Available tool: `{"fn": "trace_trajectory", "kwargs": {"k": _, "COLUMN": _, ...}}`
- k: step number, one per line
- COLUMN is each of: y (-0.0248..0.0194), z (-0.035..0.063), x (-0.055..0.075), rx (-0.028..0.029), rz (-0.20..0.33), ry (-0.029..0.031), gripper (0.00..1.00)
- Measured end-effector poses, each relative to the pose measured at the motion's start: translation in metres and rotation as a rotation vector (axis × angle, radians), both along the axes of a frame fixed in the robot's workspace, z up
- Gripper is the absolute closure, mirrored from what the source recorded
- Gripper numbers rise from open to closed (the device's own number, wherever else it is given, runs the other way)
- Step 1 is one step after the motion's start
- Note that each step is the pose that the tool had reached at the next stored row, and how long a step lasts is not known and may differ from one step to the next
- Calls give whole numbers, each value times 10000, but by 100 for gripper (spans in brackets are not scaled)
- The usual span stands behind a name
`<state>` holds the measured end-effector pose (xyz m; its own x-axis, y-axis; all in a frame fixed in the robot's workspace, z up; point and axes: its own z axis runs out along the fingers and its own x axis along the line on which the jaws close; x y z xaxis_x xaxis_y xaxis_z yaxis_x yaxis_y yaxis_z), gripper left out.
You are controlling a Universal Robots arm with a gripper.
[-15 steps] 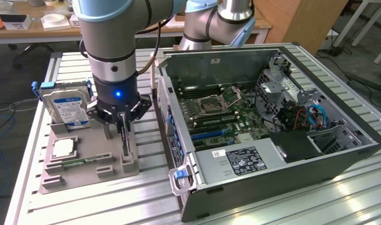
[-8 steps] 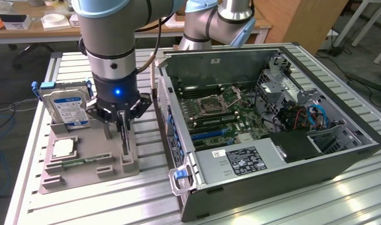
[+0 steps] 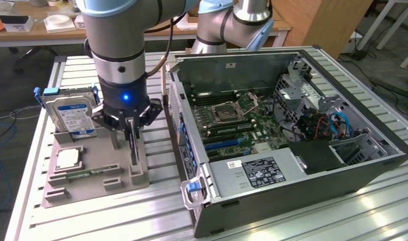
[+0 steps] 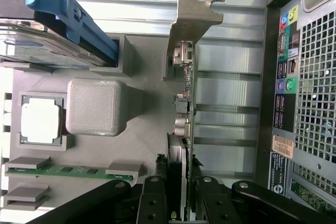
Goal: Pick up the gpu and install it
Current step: 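Pick up the gpu and move the gpu toward the slot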
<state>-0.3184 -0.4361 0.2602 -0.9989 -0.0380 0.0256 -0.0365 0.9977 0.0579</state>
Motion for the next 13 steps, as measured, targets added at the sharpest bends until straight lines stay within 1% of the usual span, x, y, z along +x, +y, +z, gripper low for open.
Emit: {"fn": "trace_trajectory", "kwargs": {"k": 13, "y": 0, "z": 58, "x": 0, "rx": 28, "rz": 0, "ry": -1, "gripper": 73}}
